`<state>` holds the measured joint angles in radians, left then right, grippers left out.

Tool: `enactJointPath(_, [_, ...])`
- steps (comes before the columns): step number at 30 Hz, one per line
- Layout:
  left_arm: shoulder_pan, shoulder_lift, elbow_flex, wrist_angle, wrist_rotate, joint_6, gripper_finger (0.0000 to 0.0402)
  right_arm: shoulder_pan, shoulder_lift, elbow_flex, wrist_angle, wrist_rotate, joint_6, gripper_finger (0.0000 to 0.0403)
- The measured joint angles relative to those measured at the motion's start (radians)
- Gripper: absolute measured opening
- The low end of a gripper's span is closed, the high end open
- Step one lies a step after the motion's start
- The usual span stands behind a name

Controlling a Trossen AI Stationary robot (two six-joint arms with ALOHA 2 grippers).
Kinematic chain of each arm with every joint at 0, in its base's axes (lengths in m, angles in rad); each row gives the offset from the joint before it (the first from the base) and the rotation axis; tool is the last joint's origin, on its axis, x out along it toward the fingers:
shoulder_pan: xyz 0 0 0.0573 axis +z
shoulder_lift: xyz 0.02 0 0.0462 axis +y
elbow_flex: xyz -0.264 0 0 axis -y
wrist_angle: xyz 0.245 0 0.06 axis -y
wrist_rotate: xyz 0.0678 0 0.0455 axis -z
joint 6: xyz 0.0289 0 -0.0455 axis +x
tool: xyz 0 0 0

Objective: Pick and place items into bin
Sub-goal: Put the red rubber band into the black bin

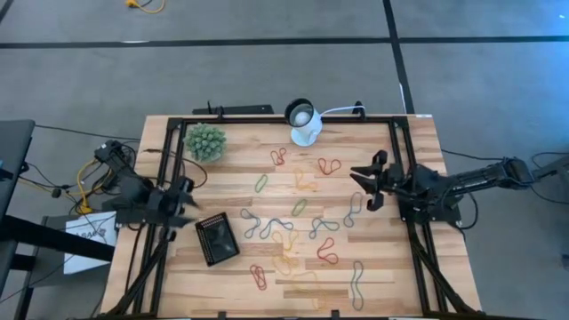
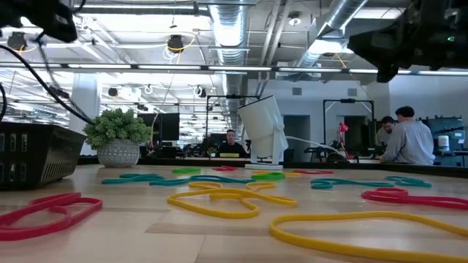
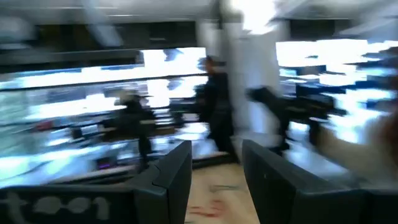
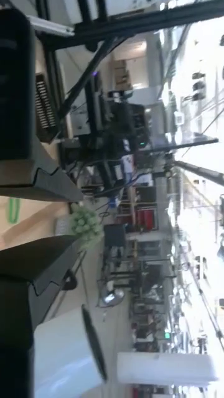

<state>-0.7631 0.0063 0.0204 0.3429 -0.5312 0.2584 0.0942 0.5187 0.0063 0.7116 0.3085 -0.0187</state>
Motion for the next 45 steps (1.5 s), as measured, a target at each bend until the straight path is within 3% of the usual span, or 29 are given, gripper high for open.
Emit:
enactJointPath(5, [0.001, 0.000, 0.000, 0.046, -0.272, 0.035, 0.0132, -0.032, 0.072, 0.037, 0.004, -0.047, 0.068, 0.0093])
enactJointPath(8, [0.009, 0.001, 0.000, 0.083, -0.327, 0.054, 0.0132, -0.046, 0.149, 0.075, 0.003, -0.049, 0.096, 0.0093])
enactJointPath(14, [0.056, 0.000, 0.071, 0.362, -0.337, 0.225, 0.0132, -0.076, 0.404, 0.125, -0.012, -0.048, 0.100, 0.0093])
enactJointPath(17, [0.059, 0.000, 0.149, 0.285, -0.402, 0.266, 0.0132, -0.081, 0.498, 0.153, -0.028, -0.049, 0.100, 0.0093])
enactJointPath(20, [0.059, 0.000, 0.192, 0.106, -0.469, 0.228, 0.0132, -0.101, 0.555, 0.218, -0.201, -0.047, 0.099, 0.0093])
enactJointPath(24, [0.059, 0.000, 0.197, -0.088, -0.423, 0.099, 0.0132, -0.160, 0.653, 0.336, -0.509, -0.017, 0.098, 0.0093])
enactJointPath(28, [0.059, 0.000, 0.197, -0.183, -0.375, 0.026, 0.0132, -0.229, 0.755, 0.442, -0.688, -0.022, 0.030, 0.0093])
enactJointPath(30, [0.059, 0.000, 0.197, -0.179, -0.375, 0.011, 0.0132, -0.267, 0.800, 0.484, -0.714, -0.057, -0.041, 0.0093])
enactJointPath(35, [0.059, 0.000, 0.197, -0.169, -0.373, 0.017, 0.0132, -0.377, 0.928, 0.572, -0.784, -0.286, -0.127, 0.0093])
enactJointPath(45, [0.059, 0.000, 0.197, -0.170, -0.371, 0.036, 0.0132, -0.510, 1.102, 0.660, -0.851, -0.344, -0.147, 0.0093])
